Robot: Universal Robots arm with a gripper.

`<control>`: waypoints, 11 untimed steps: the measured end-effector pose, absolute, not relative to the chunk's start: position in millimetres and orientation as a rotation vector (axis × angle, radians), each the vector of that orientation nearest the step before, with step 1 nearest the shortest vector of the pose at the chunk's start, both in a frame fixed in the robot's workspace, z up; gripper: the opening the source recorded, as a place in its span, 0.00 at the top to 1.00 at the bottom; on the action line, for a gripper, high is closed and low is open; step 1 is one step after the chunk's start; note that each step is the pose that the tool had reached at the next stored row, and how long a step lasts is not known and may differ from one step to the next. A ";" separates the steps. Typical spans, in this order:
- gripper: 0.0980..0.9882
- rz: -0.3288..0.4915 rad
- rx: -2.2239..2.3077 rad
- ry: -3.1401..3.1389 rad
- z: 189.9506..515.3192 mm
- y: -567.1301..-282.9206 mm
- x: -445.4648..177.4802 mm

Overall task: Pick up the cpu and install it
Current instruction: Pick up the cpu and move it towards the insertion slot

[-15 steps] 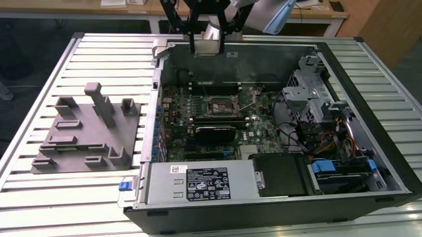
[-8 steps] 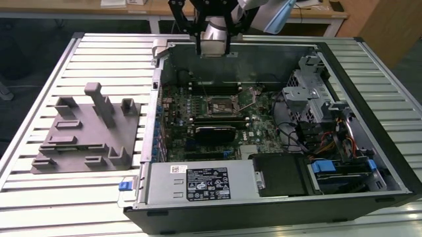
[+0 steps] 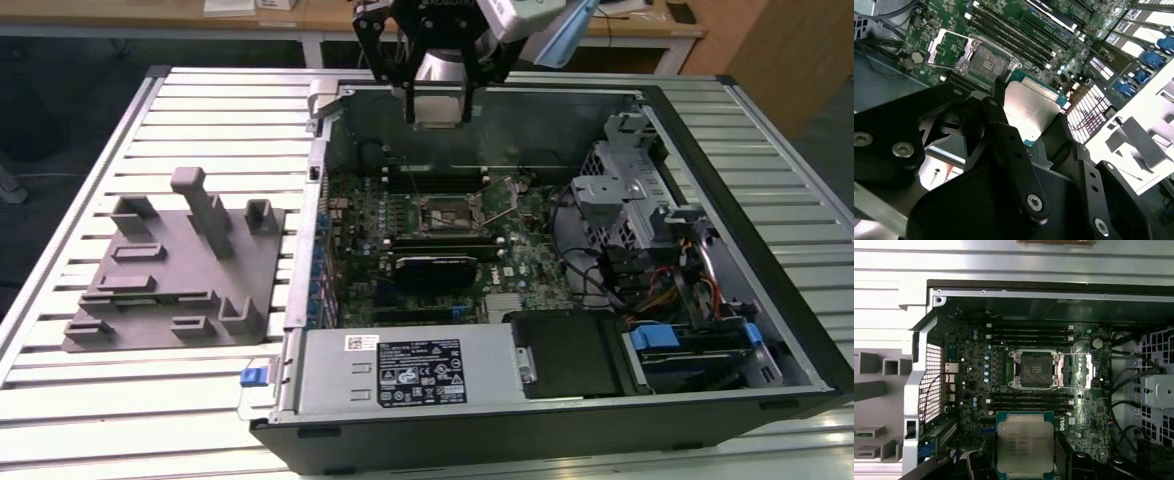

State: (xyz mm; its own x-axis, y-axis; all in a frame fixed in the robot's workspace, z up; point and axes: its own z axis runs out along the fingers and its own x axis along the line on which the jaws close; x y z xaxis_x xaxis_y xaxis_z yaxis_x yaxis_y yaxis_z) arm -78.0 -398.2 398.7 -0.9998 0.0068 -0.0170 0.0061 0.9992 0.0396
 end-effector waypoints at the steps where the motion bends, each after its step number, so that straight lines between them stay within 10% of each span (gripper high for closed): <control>1: 0.50 0.061 0.010 3.124 396.9 -398.2 -77.4; 11: 0.50 0.055 0.010 3.124 380.8 -397.7 -73.6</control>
